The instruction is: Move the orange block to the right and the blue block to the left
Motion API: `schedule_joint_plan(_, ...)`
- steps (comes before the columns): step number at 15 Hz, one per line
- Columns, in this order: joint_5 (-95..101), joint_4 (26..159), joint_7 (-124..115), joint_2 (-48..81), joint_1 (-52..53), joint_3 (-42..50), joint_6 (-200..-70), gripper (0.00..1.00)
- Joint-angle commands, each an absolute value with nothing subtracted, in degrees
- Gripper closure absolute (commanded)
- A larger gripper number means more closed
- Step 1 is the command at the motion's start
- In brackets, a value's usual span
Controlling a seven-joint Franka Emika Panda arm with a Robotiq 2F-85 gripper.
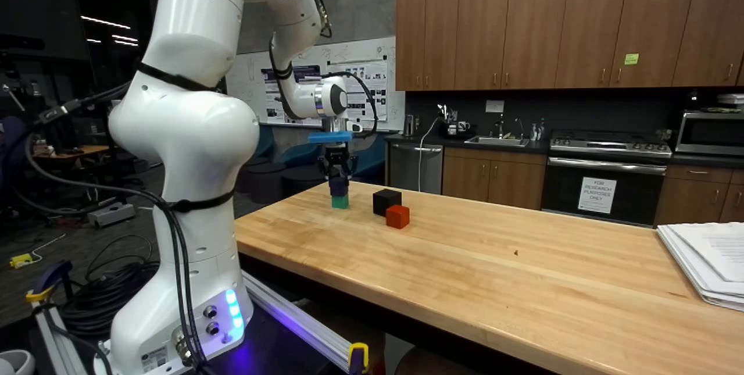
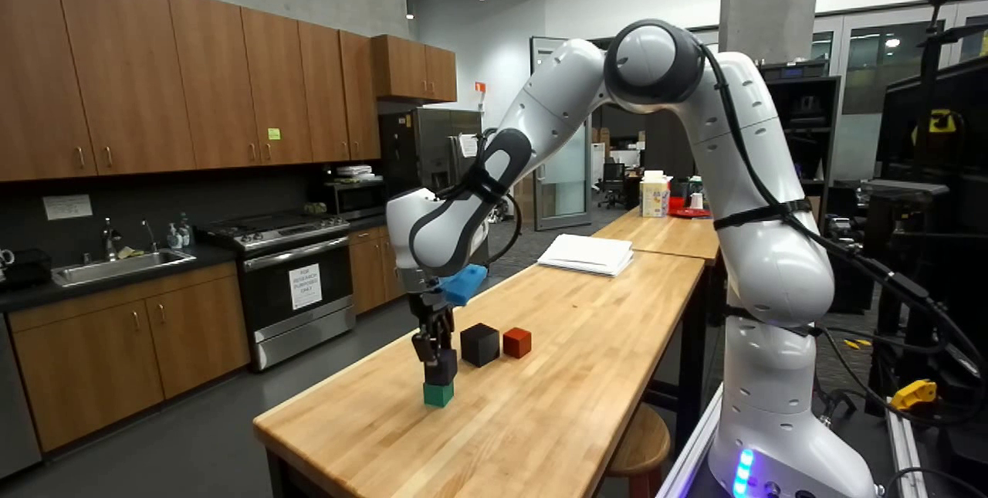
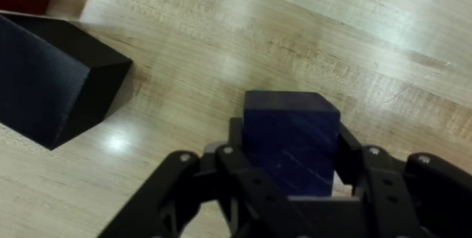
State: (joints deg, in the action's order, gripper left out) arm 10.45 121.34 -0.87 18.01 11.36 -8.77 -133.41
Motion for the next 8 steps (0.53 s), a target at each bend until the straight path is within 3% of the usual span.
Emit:
schedule_joint_plan(1, 9.68, 120.7, 0.76, 18.38, 11.08, -8.76, -133.21, 0.69)
schedule_joint_plan(8, 9.73, 120.44, 1.03, 18.59, 11.18, -8.82, -133.3, 0.69)
